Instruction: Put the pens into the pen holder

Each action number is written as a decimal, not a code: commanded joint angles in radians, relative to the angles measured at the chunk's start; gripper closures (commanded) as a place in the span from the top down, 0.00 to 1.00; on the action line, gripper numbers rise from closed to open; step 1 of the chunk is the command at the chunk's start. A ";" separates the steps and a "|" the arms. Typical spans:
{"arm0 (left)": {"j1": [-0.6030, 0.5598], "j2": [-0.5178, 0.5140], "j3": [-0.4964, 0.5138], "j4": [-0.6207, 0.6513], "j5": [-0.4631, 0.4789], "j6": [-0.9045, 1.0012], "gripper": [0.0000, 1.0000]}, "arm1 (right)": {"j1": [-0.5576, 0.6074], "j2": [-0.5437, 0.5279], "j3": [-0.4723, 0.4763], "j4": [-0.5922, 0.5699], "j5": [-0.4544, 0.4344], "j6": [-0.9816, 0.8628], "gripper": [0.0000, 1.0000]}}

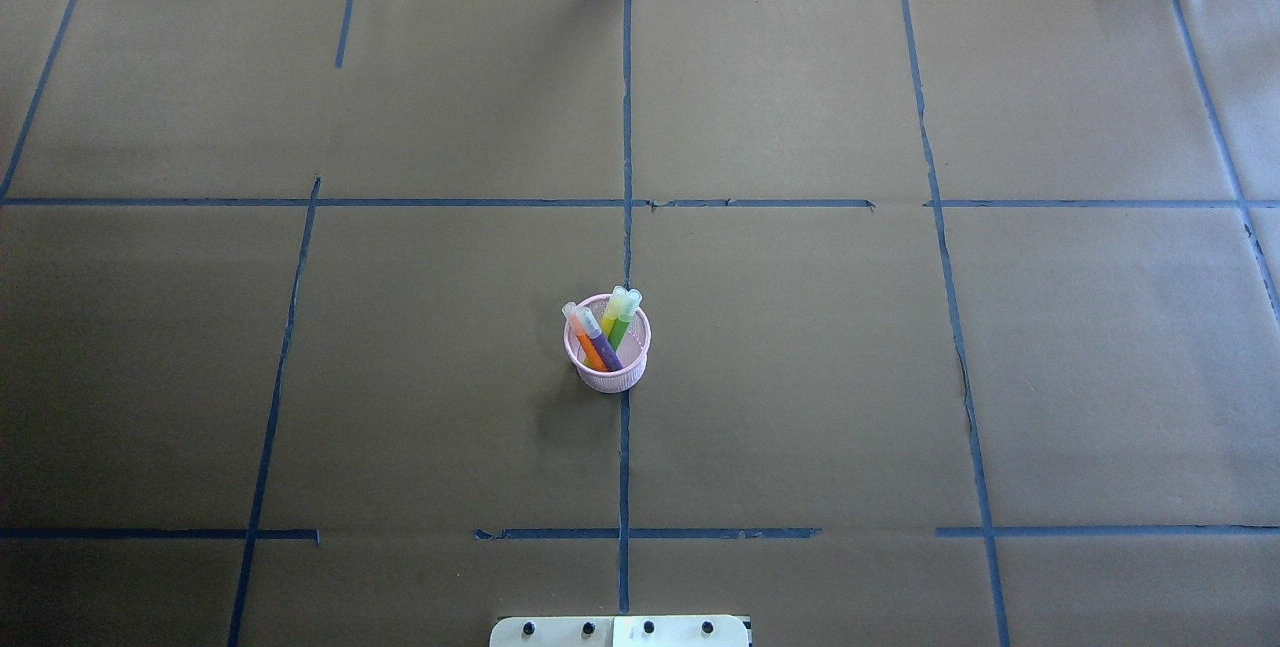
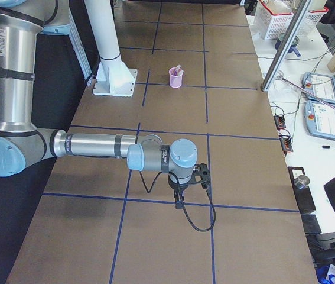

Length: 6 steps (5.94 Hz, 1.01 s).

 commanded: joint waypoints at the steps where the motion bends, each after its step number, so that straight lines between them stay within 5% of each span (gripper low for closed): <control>1: 0.000 0.048 0.003 -0.007 0.013 0.001 1.00 | -0.002 0.006 0.002 0.005 0.028 0.006 1.00; 6: -0.003 0.081 0.000 -0.010 -0.079 0.004 1.00 | -0.073 0.029 -0.003 0.002 0.010 0.005 1.00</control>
